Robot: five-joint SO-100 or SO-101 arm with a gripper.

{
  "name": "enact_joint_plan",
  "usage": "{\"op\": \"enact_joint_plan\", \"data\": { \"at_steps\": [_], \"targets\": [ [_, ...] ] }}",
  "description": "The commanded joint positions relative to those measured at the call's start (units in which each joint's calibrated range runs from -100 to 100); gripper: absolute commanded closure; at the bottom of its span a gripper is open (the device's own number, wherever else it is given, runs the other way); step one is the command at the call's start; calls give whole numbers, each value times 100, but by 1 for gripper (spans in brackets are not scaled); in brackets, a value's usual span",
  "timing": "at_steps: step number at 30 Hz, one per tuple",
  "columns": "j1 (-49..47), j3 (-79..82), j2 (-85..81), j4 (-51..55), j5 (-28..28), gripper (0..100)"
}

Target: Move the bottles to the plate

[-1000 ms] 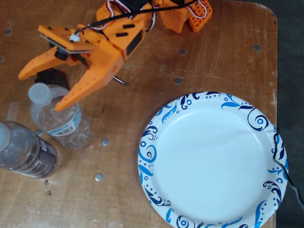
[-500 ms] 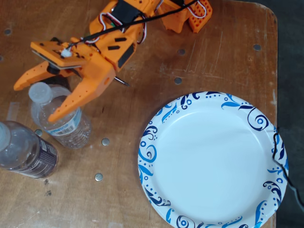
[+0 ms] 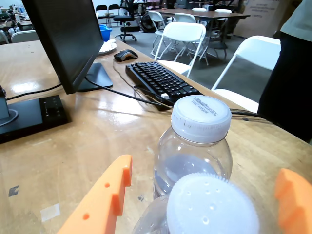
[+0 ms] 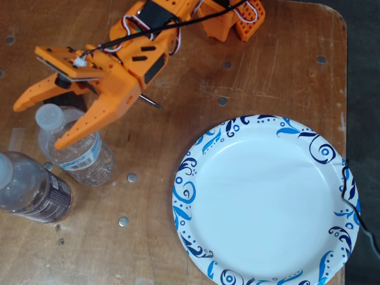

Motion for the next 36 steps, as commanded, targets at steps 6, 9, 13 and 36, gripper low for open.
{"op": "enact_joint_plan", "data": {
  "at_steps": [6, 9, 13, 36],
  "targets": [
    [170, -130, -22, -80, -15, 82],
    [181, -111, -47, -80, -15, 86],
    [321, -57, -47, -72, -15, 89],
    [461, -2202, -443, 1721, -276, 95]
  ]
}}
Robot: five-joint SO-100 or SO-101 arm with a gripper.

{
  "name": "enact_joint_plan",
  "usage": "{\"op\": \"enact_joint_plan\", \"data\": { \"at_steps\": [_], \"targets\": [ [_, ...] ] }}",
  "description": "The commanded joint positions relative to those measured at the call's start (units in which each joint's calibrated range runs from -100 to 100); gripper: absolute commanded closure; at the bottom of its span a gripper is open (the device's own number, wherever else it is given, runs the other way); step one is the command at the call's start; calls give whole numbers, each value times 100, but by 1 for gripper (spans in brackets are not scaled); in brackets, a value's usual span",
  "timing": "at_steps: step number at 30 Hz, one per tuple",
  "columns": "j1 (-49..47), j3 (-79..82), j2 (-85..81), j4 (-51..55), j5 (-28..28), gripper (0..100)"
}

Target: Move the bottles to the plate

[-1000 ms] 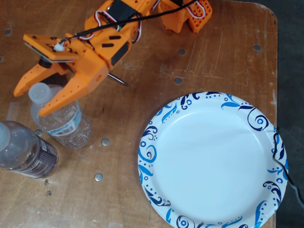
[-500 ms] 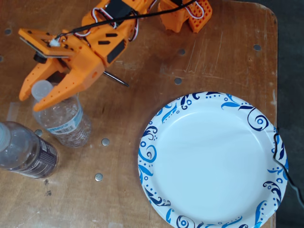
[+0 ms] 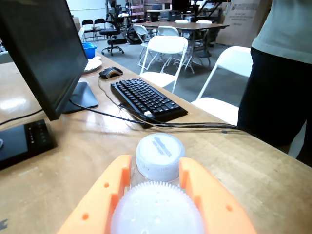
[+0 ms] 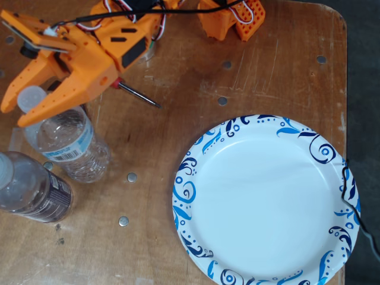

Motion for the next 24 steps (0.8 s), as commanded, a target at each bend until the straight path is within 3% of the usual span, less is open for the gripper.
{"op": "enact_joint_plan", "data": {
  "at_steps": [1, 9, 17, 24],
  "targets": [
    [-50, -1033, -511, 979, -114, 95],
    [-1117, -1763, -1261, 2476, -485, 95],
    [-2498, -1402, -1818, 2815, -516, 94],
    [-3684, -87, -2534, 2755, -427, 94]
  ]
}}
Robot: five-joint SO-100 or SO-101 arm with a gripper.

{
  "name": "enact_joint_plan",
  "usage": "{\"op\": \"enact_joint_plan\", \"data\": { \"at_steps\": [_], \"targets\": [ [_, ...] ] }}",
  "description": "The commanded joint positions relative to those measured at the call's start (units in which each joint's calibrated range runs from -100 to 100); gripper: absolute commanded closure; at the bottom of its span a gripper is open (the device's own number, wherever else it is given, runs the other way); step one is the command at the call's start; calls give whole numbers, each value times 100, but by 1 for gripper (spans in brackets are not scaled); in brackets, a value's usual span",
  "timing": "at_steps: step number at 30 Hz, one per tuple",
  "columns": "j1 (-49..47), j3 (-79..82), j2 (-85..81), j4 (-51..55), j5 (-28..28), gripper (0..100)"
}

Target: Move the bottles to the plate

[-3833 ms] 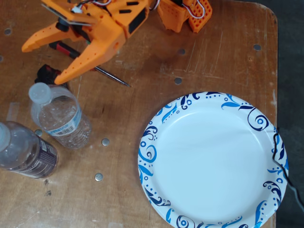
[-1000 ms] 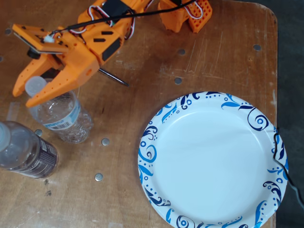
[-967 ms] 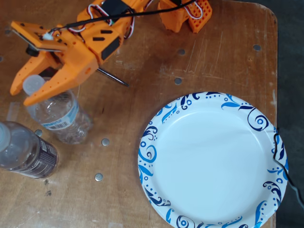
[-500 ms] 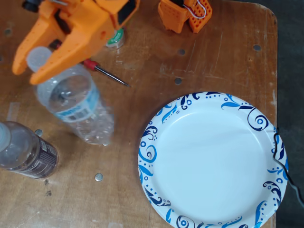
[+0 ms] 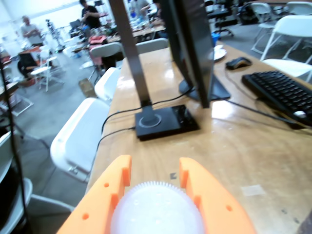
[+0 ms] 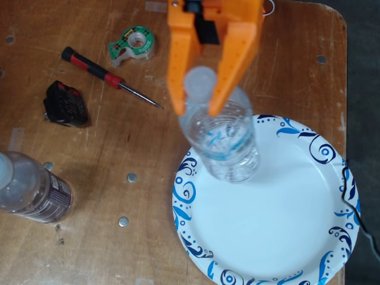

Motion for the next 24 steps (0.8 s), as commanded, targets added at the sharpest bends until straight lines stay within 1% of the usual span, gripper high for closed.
{"op": "enact_joint_plan", "data": {
  "at_steps": [1, 4, 10, 13, 18, 24],
  "targets": [
    [-458, 525, -530, -62, 42, 95],
    [-782, 1110, -825, -289, 47, 95],
    [-1094, 2705, -1348, -1673, 209, 95],
    [-1127, 3291, -1491, -2186, 235, 94],
    [-1148, 3948, -1651, -2438, 240, 94],
    [-1504, 4534, -1896, -2447, 219, 94]
  ]
}}
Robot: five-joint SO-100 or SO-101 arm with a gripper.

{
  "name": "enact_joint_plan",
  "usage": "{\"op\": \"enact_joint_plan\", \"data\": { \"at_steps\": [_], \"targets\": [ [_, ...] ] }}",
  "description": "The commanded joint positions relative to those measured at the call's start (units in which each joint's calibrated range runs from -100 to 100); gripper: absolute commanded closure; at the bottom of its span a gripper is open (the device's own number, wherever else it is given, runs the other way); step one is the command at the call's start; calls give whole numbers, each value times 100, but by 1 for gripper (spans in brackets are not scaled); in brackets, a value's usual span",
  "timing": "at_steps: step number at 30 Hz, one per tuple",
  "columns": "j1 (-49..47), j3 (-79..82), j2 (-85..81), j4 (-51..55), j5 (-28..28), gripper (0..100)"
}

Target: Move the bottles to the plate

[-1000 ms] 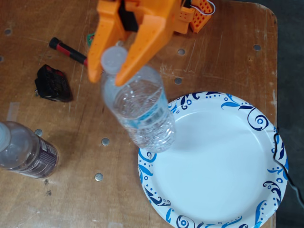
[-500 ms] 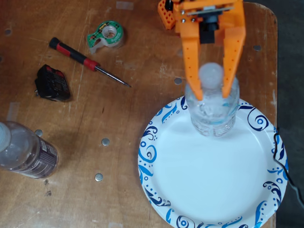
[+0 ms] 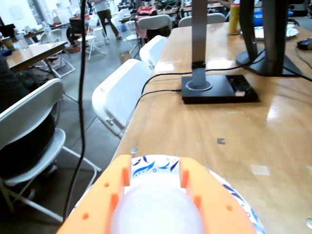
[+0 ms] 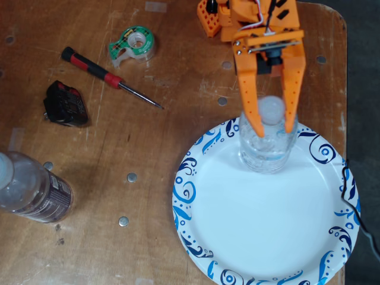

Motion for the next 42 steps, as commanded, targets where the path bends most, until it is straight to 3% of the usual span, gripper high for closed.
{"op": "enact_joint_plan", "data": {
  "at_steps": [1, 10, 26, 42],
  "targets": [
    [-147, 137, -243, -107, 0, 94],
    [-352, 722, -311, -1108, 5, 94],
    [-427, 623, -176, -1142, -31, 94],
    [-481, 569, 1241, -2526, 16, 85]
  ]
}}
